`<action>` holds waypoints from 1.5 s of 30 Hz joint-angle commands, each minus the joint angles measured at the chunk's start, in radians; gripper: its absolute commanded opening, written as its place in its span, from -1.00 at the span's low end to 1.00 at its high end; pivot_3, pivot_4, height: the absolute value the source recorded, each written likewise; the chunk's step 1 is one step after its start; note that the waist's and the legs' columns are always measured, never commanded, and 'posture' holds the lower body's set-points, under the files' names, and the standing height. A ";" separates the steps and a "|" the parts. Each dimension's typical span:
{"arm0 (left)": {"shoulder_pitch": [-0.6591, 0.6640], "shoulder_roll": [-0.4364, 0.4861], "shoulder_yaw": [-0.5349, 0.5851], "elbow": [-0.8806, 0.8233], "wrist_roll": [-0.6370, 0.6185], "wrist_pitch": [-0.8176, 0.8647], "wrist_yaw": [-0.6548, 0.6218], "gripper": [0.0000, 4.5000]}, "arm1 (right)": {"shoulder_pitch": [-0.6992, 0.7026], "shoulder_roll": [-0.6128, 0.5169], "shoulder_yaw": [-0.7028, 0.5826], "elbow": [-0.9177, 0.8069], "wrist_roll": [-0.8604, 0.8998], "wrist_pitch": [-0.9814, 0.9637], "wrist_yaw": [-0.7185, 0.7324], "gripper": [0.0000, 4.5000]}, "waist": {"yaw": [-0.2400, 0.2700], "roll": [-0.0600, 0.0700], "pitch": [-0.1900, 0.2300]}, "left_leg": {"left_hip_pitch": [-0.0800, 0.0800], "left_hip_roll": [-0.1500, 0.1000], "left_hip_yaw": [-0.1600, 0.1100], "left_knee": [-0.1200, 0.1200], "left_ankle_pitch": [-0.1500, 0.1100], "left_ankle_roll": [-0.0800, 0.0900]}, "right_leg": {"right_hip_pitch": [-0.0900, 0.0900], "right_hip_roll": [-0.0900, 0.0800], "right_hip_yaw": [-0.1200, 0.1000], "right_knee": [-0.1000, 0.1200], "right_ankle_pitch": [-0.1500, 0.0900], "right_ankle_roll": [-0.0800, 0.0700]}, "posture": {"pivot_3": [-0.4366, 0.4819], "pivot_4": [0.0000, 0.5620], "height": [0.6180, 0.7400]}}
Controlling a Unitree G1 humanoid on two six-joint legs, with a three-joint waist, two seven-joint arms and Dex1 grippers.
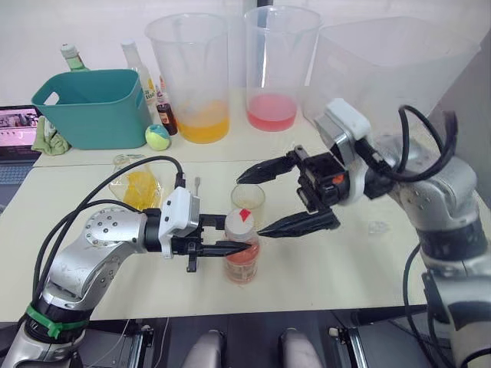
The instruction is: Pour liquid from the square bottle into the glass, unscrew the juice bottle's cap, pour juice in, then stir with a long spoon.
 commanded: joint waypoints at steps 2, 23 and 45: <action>0.005 -0.005 -0.036 0.015 0.012 0.024 -0.015 -0.45 | 0.152 0.024 -0.086 -0.288 0.074 0.102 -0.361 0.99 | 0.011 0.000 0.000 | 0.000 -0.001 0.001 0.001 0.000 0.000 | 0.000 -0.001 0.000 0.000 0.000 0.000 | -0.05 -0.47 0.83; -0.030 -0.005 -0.060 0.065 0.021 0.009 -0.057 -0.45 | 0.234 0.105 -0.046 -0.432 0.068 0.197 -0.763 0.48 | 0.013 0.000 0.000 | 0.002 -0.001 0.002 0.001 -0.001 0.001 | 0.003 -0.001 0.000 0.000 0.000 0.000 | -0.05 -0.47 0.83; 0.002 0.018 -0.046 0.046 0.027 -0.002 -0.048 -0.45 | -0.189 0.044 0.307 0.211 -0.211 -0.138 0.460 -0.24 | -0.005 0.000 0.000 | 0.012 0.003 0.008 0.000 -0.003 0.006 | 0.016 0.004 -0.003 -0.007 0.000 0.001 | -0.05 -0.47 0.83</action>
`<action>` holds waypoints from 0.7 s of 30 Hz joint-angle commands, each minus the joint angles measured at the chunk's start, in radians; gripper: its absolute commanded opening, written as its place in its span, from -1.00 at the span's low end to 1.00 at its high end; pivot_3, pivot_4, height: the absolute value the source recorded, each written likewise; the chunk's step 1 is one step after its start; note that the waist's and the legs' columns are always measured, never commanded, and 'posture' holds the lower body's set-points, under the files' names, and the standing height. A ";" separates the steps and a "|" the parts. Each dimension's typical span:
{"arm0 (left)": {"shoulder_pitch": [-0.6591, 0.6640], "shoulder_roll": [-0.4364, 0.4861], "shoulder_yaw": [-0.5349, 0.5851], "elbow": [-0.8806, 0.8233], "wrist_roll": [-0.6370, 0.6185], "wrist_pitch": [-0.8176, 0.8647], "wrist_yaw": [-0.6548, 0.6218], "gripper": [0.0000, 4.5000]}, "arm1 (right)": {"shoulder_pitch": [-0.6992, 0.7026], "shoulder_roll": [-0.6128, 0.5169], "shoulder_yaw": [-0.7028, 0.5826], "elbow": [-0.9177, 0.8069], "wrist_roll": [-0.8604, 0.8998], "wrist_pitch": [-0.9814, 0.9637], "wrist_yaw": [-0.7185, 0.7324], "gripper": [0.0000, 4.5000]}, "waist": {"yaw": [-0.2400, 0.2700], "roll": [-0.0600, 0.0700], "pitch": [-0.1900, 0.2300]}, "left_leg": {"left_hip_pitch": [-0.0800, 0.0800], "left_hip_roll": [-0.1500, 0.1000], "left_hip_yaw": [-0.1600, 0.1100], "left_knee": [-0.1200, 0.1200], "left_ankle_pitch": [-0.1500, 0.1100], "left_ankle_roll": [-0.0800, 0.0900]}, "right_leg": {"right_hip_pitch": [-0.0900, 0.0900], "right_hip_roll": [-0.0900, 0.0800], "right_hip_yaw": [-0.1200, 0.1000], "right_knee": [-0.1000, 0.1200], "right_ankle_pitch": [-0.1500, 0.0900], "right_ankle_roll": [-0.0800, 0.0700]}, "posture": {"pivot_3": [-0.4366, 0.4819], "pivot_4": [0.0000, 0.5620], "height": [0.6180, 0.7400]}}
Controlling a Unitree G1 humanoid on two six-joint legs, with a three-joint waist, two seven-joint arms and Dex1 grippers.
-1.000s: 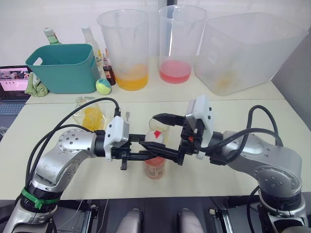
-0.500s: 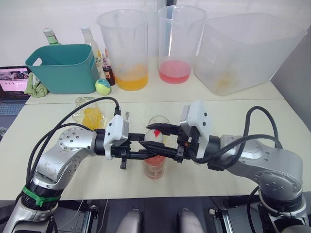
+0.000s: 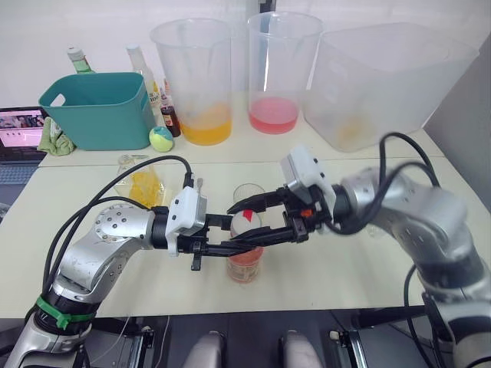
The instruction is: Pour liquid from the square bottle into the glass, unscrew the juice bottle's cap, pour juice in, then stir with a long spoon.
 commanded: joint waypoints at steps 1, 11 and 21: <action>0.027 0.022 -0.006 0.013 0.016 0.027 -0.015 -0.45 | -0.100 0.054 0.100 0.160 -0.070 -0.098 0.328 -0.24 | -0.002 0.000 0.000 | 0.000 0.000 0.000 0.000 0.000 0.000 | 0.000 0.000 0.000 0.000 0.000 0.000 | -0.05 -0.47 0.83; 0.036 0.024 0.005 0.002 0.014 0.030 -0.020 -0.45 | -0.228 0.075 0.199 0.342 0.022 -0.210 0.395 -0.02 | -0.003 0.000 0.000 | 0.000 0.001 -0.007 0.000 -0.005 -0.002 | -0.002 0.000 0.001 -0.001 0.000 0.000 | -0.05 -0.47 0.83; 0.030 0.015 -0.005 0.017 0.012 0.021 -0.038 -0.45 | -0.128 -0.019 -0.110 0.131 0.121 0.027 0.264 0.99 | 0.003 0.000 0.000 | -0.001 0.002 -0.006 0.000 -0.005 -0.003 | -0.004 0.001 0.001 0.000 0.000 0.000 | -0.05 -0.47 0.83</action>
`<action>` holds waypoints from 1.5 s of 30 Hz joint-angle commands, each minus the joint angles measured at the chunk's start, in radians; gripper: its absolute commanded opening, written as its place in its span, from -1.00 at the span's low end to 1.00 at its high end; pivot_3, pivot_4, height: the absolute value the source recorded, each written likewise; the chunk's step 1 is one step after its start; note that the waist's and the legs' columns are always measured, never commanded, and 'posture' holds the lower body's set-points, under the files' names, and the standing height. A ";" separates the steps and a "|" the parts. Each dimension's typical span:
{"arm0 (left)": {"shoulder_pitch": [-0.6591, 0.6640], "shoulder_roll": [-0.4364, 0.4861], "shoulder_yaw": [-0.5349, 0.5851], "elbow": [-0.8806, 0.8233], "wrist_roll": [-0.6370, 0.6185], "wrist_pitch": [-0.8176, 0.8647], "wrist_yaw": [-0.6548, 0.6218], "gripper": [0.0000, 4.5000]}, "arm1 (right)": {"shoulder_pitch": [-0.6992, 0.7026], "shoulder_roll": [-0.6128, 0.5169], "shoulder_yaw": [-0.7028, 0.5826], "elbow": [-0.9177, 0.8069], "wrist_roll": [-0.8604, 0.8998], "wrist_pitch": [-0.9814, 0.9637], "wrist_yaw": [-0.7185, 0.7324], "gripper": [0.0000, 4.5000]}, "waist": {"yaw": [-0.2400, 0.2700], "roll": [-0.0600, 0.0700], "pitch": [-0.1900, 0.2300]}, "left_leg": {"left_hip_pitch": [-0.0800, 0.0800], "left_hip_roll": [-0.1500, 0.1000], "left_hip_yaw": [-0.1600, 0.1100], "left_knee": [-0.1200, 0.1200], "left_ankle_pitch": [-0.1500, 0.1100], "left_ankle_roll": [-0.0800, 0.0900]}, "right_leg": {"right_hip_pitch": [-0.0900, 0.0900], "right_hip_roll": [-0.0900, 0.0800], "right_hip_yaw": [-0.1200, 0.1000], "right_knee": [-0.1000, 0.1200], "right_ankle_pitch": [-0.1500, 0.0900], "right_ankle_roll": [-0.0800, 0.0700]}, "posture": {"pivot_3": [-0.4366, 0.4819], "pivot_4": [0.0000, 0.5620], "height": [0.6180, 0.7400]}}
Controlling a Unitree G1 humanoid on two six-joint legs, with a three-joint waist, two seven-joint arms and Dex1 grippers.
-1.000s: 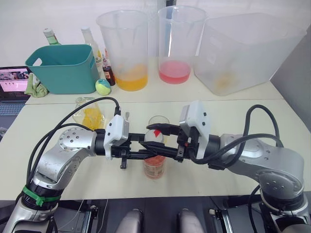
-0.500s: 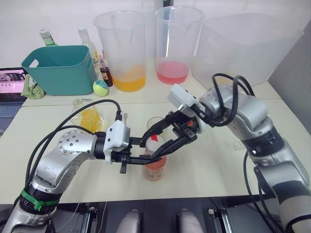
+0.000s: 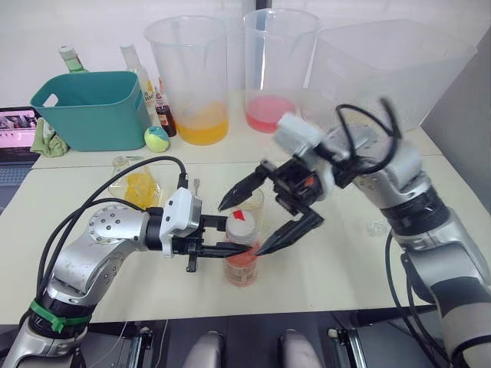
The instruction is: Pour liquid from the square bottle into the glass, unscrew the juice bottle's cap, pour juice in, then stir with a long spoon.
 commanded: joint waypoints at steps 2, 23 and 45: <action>0.016 0.008 -0.032 0.021 0.021 0.018 -0.025 -0.45 | 0.119 -0.055 -0.173 -0.202 0.079 0.118 -0.188 0.99 | 0.006 0.000 0.000 | 0.000 0.000 0.000 0.000 0.000 0.000 | 0.000 0.000 0.000 0.000 0.000 0.000 | -0.05 -0.47 0.83; -0.006 -0.004 -0.049 0.036 0.021 0.028 -0.022 -0.45 | 0.493 0.044 -0.301 -0.748 0.159 0.306 -1.075 0.99 | 0.018 0.000 0.000 | -0.003 0.002 0.006 0.001 0.000 0.000 | -0.006 0.001 0.004 0.005 0.001 -0.001 | -0.05 -0.47 0.83; 0.003 0.006 -0.043 0.027 0.031 0.038 -0.003 -0.45 | 0.432 -0.009 -0.213 -0.642 0.121 0.226 -0.791 -0.24 | 0.016 0.000 0.000 | -0.001 0.002 0.006 0.001 0.000 0.000 | -0.004 0.002 0.004 0.004 0.000 -0.001 | -0.05 -0.47 0.83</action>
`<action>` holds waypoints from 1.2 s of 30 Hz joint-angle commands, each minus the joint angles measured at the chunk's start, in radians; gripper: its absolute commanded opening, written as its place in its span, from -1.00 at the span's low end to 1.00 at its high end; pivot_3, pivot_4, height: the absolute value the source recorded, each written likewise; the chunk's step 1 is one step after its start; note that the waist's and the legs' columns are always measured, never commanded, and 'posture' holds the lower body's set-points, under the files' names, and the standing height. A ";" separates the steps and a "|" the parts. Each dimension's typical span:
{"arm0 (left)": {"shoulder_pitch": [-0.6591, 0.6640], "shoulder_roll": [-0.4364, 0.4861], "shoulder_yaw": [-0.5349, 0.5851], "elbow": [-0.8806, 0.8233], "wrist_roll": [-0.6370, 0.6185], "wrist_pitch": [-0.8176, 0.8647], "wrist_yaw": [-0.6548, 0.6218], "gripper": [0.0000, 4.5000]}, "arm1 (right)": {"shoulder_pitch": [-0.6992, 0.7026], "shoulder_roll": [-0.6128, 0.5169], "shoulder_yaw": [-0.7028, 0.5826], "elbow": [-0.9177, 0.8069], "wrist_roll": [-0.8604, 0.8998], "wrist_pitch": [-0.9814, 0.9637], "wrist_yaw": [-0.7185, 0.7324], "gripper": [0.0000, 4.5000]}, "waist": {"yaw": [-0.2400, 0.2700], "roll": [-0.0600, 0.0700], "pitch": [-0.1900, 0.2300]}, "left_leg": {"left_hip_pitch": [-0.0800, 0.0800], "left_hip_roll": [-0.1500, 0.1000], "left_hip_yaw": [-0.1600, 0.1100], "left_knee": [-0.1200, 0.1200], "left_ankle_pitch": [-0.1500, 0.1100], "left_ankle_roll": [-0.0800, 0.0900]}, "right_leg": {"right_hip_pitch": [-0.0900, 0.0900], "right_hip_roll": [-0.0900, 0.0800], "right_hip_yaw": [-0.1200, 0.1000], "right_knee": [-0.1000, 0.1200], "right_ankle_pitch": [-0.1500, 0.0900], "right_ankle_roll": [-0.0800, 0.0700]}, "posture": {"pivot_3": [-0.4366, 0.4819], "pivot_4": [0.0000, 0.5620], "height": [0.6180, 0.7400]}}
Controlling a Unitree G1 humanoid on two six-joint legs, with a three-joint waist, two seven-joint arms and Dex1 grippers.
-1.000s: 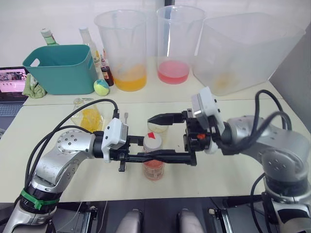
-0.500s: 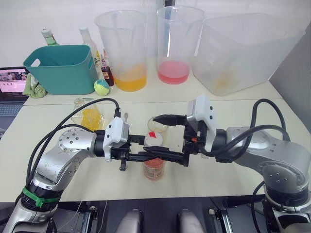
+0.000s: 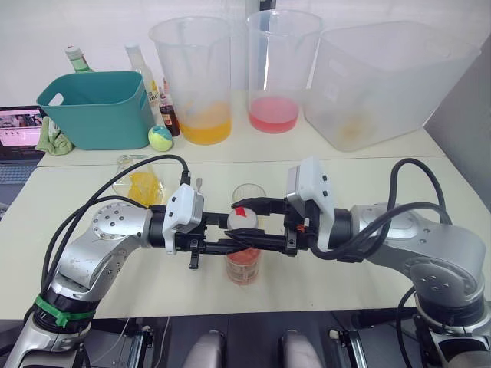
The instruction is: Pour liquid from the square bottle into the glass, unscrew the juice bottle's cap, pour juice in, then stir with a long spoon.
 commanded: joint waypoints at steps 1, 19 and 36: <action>0.031 0.019 -0.026 0.003 0.030 0.030 -0.006 -0.45 | -0.065 -0.043 0.035 0.099 0.008 -0.083 0.323 -0.24 | 0.000 0.000 0.000 | 0.001 0.000 0.002 0.000 0.000 0.000 | 0.001 0.000 0.000 -0.001 0.000 0.000 | -0.05 -0.47 0.83; 0.073 0.049 0.011 -0.021 0.033 0.017 -0.016 -0.45 | -0.559 0.019 0.489 0.771 -0.212 -0.512 1.063 -0.24 | -0.017 0.000 0.000 | 0.007 0.008 0.004 -0.001 -0.004 0.000 | 0.006 0.005 0.000 -0.005 0.000 -0.001 | -0.05 -0.47 0.83; 0.076 0.044 0.010 -0.035 0.027 0.013 -0.023 -0.45 | -0.118 -0.016 -0.014 0.136 -0.007 -0.104 0.315 0.97 | -0.006 0.000 0.000 | 0.006 0.009 0.007 -0.002 -0.004 -0.001 | 0.002 0.005 0.003 -0.004 0.001 -0.002 | -0.05 -0.47 0.83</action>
